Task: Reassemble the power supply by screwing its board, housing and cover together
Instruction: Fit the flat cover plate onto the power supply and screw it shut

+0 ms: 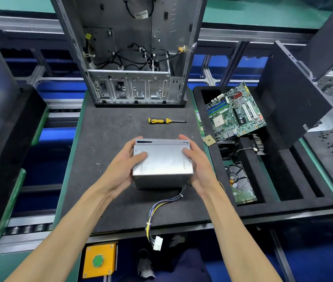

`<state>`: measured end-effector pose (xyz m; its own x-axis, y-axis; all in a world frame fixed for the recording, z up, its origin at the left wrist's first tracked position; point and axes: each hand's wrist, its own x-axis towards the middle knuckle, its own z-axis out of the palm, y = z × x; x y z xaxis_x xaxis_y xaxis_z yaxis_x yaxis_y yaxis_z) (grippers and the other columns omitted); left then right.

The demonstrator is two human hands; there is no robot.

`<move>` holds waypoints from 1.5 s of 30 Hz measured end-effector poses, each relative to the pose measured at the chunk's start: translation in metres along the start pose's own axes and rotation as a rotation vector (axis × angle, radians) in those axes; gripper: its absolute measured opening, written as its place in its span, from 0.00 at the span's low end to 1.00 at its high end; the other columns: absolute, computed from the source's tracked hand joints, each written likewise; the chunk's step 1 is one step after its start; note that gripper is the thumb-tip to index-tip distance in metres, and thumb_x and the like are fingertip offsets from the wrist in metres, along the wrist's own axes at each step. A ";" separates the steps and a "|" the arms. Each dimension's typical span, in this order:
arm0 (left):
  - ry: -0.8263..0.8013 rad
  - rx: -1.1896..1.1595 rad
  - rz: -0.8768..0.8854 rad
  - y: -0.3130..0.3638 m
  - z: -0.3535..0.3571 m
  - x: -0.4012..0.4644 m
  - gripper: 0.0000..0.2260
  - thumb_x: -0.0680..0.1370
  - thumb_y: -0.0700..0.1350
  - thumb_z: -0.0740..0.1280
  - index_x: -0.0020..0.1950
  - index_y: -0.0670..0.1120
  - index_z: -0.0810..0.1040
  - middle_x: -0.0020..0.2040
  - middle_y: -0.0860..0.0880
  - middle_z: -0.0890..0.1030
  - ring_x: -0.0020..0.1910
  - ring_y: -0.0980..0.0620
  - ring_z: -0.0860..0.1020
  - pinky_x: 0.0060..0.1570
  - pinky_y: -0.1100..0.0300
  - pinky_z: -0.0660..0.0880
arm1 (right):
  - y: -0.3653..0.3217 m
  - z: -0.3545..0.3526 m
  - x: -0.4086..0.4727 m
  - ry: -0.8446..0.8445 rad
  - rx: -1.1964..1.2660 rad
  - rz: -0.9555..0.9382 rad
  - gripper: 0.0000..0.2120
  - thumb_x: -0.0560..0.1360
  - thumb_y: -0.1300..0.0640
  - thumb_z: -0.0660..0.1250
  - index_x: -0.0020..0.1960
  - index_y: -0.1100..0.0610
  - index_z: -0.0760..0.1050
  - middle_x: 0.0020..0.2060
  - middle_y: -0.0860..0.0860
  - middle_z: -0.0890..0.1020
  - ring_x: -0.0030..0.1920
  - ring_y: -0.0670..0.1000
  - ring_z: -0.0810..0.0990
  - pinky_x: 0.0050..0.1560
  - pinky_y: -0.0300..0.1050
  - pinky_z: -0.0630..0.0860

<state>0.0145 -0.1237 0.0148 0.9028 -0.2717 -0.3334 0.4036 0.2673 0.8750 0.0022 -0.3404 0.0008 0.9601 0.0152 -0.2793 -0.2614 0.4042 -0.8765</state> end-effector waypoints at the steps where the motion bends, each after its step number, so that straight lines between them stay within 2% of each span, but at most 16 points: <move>1: 0.004 0.007 0.005 -0.001 0.000 0.000 0.18 0.82 0.39 0.65 0.69 0.54 0.72 0.64 0.53 0.81 0.60 0.54 0.81 0.49 0.61 0.80 | 0.000 0.000 0.000 0.000 0.005 -0.002 0.23 0.76 0.54 0.66 0.70 0.51 0.75 0.67 0.59 0.79 0.61 0.55 0.80 0.55 0.48 0.79; 4: 0.010 0.061 0.008 -0.002 0.001 0.000 0.15 0.83 0.44 0.64 0.67 0.60 0.74 0.62 0.56 0.81 0.57 0.58 0.82 0.46 0.63 0.80 | 0.000 0.001 0.000 0.005 0.003 -0.008 0.22 0.77 0.51 0.66 0.70 0.52 0.76 0.66 0.58 0.80 0.61 0.53 0.81 0.56 0.46 0.79; 7: 0.049 0.127 0.019 -0.003 0.004 0.000 0.13 0.84 0.48 0.63 0.65 0.63 0.73 0.61 0.58 0.82 0.56 0.60 0.81 0.49 0.62 0.77 | 0.000 0.004 0.001 0.025 -0.036 -0.012 0.21 0.78 0.49 0.66 0.70 0.51 0.76 0.63 0.57 0.82 0.59 0.52 0.82 0.53 0.45 0.80; 12: 0.133 0.126 0.061 -0.005 0.007 0.003 0.11 0.83 0.46 0.65 0.65 0.55 0.75 0.61 0.53 0.82 0.56 0.56 0.81 0.47 0.61 0.76 | 0.000 0.005 0.002 0.059 -0.070 -0.014 0.20 0.76 0.51 0.65 0.67 0.52 0.78 0.58 0.56 0.84 0.55 0.52 0.83 0.52 0.46 0.79; 17: 0.166 0.064 0.021 0.000 0.007 0.009 0.11 0.81 0.41 0.67 0.64 0.48 0.76 0.59 0.50 0.83 0.56 0.51 0.82 0.48 0.57 0.78 | -0.001 0.004 0.004 0.049 -0.100 -0.015 0.18 0.75 0.53 0.65 0.64 0.50 0.80 0.56 0.53 0.85 0.54 0.51 0.83 0.49 0.44 0.80; 21: 0.163 0.069 0.007 -0.001 0.005 0.012 0.12 0.81 0.41 0.67 0.64 0.48 0.76 0.59 0.50 0.83 0.57 0.50 0.82 0.49 0.56 0.78 | -0.001 0.003 0.005 0.056 -0.112 -0.018 0.18 0.75 0.53 0.64 0.64 0.51 0.79 0.56 0.53 0.85 0.53 0.50 0.83 0.48 0.43 0.80; 24: 0.199 0.081 0.031 -0.004 0.006 0.013 0.11 0.81 0.41 0.67 0.63 0.49 0.77 0.58 0.50 0.84 0.54 0.52 0.83 0.48 0.57 0.79 | -0.001 0.005 0.005 0.080 -0.145 -0.029 0.17 0.75 0.53 0.64 0.63 0.52 0.79 0.53 0.52 0.85 0.50 0.49 0.83 0.44 0.41 0.79; 27: 0.256 0.088 0.068 -0.007 0.008 0.015 0.10 0.80 0.41 0.67 0.61 0.49 0.78 0.55 0.51 0.84 0.49 0.55 0.83 0.44 0.60 0.79 | -0.001 0.005 0.007 0.101 -0.160 -0.039 0.12 0.78 0.55 0.64 0.60 0.53 0.80 0.48 0.49 0.85 0.46 0.46 0.82 0.40 0.38 0.77; 30: 0.304 0.098 0.103 -0.009 0.011 0.018 0.09 0.80 0.41 0.68 0.59 0.48 0.79 0.53 0.50 0.84 0.47 0.56 0.83 0.40 0.63 0.79 | 0.000 0.004 0.009 0.123 -0.184 -0.041 0.09 0.83 0.59 0.62 0.58 0.53 0.80 0.48 0.50 0.84 0.48 0.49 0.81 0.41 0.41 0.77; 33: 0.347 0.126 0.161 -0.013 0.014 0.019 0.07 0.80 0.41 0.68 0.57 0.48 0.79 0.52 0.51 0.84 0.47 0.56 0.81 0.40 0.64 0.78 | -0.001 0.008 0.011 0.148 -0.193 -0.056 0.07 0.80 0.55 0.66 0.56 0.52 0.80 0.51 0.54 0.83 0.49 0.52 0.80 0.45 0.45 0.76; 35: 0.361 0.135 0.193 -0.016 0.017 0.020 0.06 0.80 0.41 0.67 0.56 0.49 0.79 0.51 0.52 0.83 0.48 0.56 0.81 0.44 0.64 0.77 | -0.001 0.012 0.011 0.178 -0.192 -0.067 0.10 0.75 0.51 0.67 0.53 0.52 0.81 0.49 0.54 0.82 0.48 0.51 0.80 0.42 0.44 0.75; 38: 0.375 0.218 0.240 -0.019 0.019 0.018 0.07 0.81 0.43 0.64 0.56 0.53 0.77 0.52 0.55 0.82 0.50 0.59 0.79 0.49 0.63 0.74 | 0.001 0.015 0.010 0.211 -0.194 -0.095 0.12 0.73 0.49 0.66 0.52 0.52 0.81 0.48 0.53 0.82 0.49 0.53 0.80 0.43 0.45 0.74; 40: 0.347 0.317 0.287 -0.020 0.019 0.016 0.09 0.82 0.44 0.62 0.59 0.56 0.75 0.52 0.58 0.79 0.49 0.64 0.77 0.48 0.68 0.71 | 0.004 0.015 0.007 0.206 -0.202 -0.122 0.16 0.74 0.45 0.65 0.55 0.54 0.81 0.52 0.56 0.83 0.54 0.57 0.80 0.49 0.50 0.76; 42: 0.297 0.418 0.322 -0.018 0.019 0.013 0.13 0.82 0.45 0.60 0.63 0.60 0.73 0.55 0.61 0.78 0.52 0.66 0.75 0.49 0.71 0.70 | 0.008 0.011 0.003 0.151 -0.229 -0.147 0.25 0.73 0.39 0.65 0.63 0.54 0.78 0.60 0.58 0.81 0.62 0.60 0.79 0.61 0.56 0.76; 43: 0.283 0.446 0.328 -0.016 0.018 0.013 0.15 0.81 0.45 0.59 0.64 0.61 0.73 0.56 0.63 0.77 0.54 0.66 0.75 0.50 0.71 0.70 | 0.008 0.008 0.001 0.100 -0.271 -0.156 0.30 0.72 0.37 0.66 0.68 0.53 0.75 0.64 0.57 0.80 0.65 0.57 0.78 0.63 0.54 0.75; 45: 0.281 0.454 0.328 -0.014 0.018 0.014 0.16 0.81 0.44 0.59 0.64 0.60 0.73 0.58 0.62 0.77 0.55 0.65 0.75 0.52 0.67 0.70 | 0.005 0.003 -0.002 -0.029 -0.408 -0.158 0.40 0.68 0.38 0.69 0.77 0.50 0.65 0.70 0.51 0.75 0.67 0.46 0.76 0.62 0.39 0.75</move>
<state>0.0185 -0.1476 0.0039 0.9985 0.0276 -0.0478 0.0512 -0.1403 0.9888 -0.0010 -0.3359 -0.0014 0.9924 0.0105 -0.1228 -0.1229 0.0089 -0.9924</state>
